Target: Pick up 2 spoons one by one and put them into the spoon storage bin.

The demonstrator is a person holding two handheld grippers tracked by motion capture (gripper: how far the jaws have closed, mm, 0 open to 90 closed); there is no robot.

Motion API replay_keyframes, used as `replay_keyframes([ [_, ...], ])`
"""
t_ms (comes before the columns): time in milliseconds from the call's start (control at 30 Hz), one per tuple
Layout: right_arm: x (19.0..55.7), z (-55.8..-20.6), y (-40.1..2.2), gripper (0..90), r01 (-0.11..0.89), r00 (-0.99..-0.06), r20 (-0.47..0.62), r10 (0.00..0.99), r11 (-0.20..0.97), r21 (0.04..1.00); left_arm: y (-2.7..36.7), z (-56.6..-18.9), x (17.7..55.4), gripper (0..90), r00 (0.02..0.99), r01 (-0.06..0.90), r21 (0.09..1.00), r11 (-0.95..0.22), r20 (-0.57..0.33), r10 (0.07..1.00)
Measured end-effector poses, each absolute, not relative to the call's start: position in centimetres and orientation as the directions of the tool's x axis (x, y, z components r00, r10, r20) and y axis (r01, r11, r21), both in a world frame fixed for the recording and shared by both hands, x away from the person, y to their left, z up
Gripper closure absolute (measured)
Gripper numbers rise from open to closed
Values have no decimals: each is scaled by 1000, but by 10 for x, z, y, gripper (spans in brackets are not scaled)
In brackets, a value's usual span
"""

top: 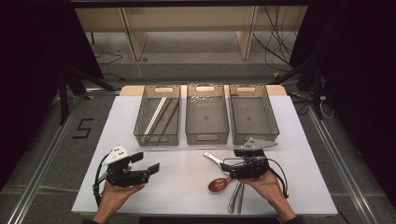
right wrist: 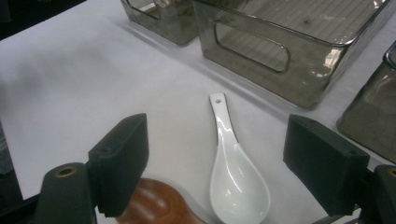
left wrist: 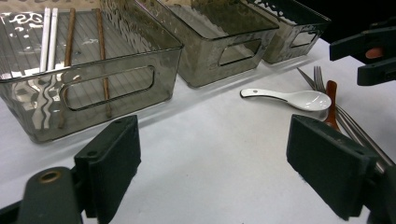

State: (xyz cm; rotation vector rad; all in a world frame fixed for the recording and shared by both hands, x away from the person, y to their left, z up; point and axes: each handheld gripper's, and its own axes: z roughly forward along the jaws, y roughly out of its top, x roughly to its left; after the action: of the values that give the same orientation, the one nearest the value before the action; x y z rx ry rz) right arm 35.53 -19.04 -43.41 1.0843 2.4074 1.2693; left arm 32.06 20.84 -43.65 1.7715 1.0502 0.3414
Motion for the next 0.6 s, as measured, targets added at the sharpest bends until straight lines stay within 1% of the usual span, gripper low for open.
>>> replay_keyframes([
  [333, 370, -429, -187, 241, 544, -703, 140, 698, 401, 737, 206, -436, 315, 171, 593, 476, 871, -123, -215, 776],
  [600, 383, -428, -176, 281, 568, -714, 131, 688, 460, 682, 206, -440, 313, 170, 600, 471, 874, -121, -216, 770],
])
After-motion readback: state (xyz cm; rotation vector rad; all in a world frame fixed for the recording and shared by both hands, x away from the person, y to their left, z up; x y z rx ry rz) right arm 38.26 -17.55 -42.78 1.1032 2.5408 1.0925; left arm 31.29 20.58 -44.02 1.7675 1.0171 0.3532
